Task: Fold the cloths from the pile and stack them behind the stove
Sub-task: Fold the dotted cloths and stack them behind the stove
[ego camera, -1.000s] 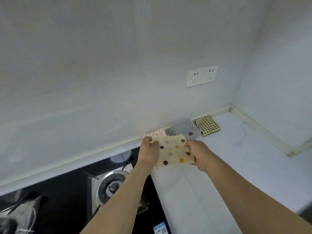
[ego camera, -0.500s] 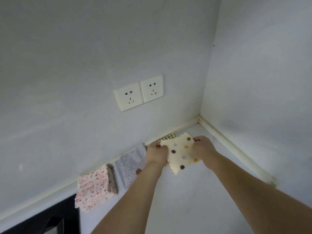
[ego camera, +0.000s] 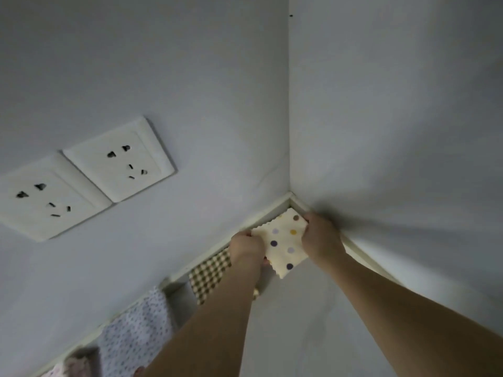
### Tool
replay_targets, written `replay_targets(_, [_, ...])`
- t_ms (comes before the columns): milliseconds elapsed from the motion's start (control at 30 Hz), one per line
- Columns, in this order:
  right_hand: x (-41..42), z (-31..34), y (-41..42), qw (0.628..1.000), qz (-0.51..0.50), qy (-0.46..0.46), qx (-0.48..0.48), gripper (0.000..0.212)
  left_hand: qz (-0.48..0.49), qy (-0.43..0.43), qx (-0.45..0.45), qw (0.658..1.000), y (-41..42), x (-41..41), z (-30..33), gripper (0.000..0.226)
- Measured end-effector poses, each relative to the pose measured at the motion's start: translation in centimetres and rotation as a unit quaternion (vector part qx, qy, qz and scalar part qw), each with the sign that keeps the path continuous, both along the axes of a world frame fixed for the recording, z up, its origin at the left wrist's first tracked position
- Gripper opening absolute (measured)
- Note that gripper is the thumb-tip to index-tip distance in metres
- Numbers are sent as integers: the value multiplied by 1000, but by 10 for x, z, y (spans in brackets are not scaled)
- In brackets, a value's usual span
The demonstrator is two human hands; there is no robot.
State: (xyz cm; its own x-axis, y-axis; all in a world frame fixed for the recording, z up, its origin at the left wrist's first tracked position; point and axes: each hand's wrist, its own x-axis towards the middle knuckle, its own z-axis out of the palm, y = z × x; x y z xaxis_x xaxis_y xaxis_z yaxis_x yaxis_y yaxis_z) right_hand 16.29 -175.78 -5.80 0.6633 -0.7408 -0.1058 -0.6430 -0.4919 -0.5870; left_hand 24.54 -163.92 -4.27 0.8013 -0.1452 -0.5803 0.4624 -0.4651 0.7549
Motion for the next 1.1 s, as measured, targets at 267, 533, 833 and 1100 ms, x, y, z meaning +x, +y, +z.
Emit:
replay_targets(267, [-12, -29, 5, 990, 111, -7, -82, 54, 9, -36, 47, 998, -19, 7, -24, 37])
replay_targets(533, [-38, 25, 27, 983, 129, -56, -123, 43, -82, -156, 115, 978, 15, -32, 36, 32])
replay_targets(833, [-85, 97, 159, 971, 184, -116, -103, 42, -247, -396, 210, 859, 172, -98, 95, 39])
replay_targets(1100, [-91, 145, 343, 947, 254, -166, -106, 39, -209, -481, 256, 812, 371, -124, 137, 41])
